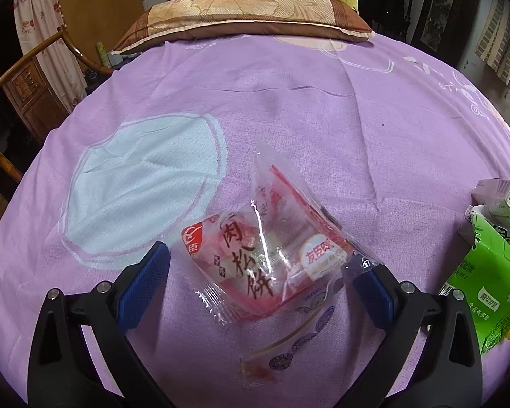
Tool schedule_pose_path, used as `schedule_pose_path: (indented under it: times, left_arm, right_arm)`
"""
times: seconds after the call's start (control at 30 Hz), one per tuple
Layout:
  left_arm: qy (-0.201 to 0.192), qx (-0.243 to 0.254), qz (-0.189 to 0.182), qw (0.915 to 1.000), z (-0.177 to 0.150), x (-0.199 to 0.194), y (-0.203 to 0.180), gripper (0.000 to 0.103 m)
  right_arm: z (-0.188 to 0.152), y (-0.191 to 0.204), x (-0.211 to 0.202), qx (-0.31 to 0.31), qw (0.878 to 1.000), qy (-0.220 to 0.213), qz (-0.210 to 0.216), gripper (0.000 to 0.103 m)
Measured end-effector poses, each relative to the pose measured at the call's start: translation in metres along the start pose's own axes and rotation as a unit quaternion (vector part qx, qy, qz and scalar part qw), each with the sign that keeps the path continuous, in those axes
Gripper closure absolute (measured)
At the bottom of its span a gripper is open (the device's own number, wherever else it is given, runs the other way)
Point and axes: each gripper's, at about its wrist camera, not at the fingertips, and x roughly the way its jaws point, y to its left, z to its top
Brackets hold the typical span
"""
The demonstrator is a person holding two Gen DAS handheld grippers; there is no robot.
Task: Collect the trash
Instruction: 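Grasp the red snack wrapper with the left tool while the right tool grasps the yellow mesh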
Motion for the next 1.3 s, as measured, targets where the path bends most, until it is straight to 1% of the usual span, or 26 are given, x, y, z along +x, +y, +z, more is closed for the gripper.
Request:
schedule_pose_path:
  times: [0.17,0.4,0.5,0.6,0.8,0.87,0.97,1.03,1.07,1.1,1.13,1.3]
  left_arm:
    - [0.000,0.000,0.000,1.0000,0.000,0.000,0.000,0.005]
    - [0.000,0.000,0.000,1.0000,0.000,0.000,0.000,0.005]
    - [-0.001,-0.001,0.000,1.0000,0.000,0.000,0.000,0.005]
    - [-0.001,-0.001,0.000,1.0000,0.000,0.000,0.000,0.005]
    - [-0.001,-0.001,0.000,1.0000,-0.001,0.000,0.000,0.005]
    - [-0.001,0.000,0.000,1.0000,0.000,0.000,0.000,0.005]
    - [-0.001,0.000,0.000,1.0000,-0.001,0.000,0.000,0.005]
    - [-0.001,0.000,0.000,1.0000,-0.001,0.000,0.000,0.005]
    - [-0.001,0.000,0.000,1.0000,0.000,0.000,0.000,0.005]
    - [-0.001,0.000,0.000,1.0000,0.000,0.000,0.000,0.005]
    - [-0.001,-0.001,0.001,1.0000,0.000,0.000,0.000,0.005]
    - [0.000,0.000,-0.001,1.0000,0.000,0.000,0.000,0.005]
  right_arm:
    - [0.015,0.003,0.013,-0.008,1.000,0.002,-0.016,0.005]
    - [0.027,0.005,0.024,-0.020,0.999,0.001,-0.025,0.004]
    - [0.031,0.006,0.028,-0.030,0.999,0.005,-0.025,0.004]
    - [0.032,0.003,0.026,-0.023,1.000,0.001,-0.019,0.007]
    - [0.032,-0.002,0.025,-0.015,1.000,-0.002,-0.010,0.008]
    - [0.032,-0.003,0.024,-0.012,1.000,-0.005,-0.011,0.012]
    - [0.032,-0.005,0.023,-0.009,1.000,-0.008,-0.011,0.024]
    - [0.032,-0.006,0.023,-0.008,1.000,-0.008,-0.011,0.039]
    - [0.032,-0.006,0.023,-0.007,1.000,-0.008,-0.010,0.044]
    - [0.032,-0.007,0.023,-0.006,1.000,-0.007,-0.007,0.056]
    - [0.032,-0.007,0.023,-0.005,1.000,-0.005,-0.003,0.061]
    - [0.031,-0.009,0.022,-0.003,1.000,-0.005,0.009,0.063]
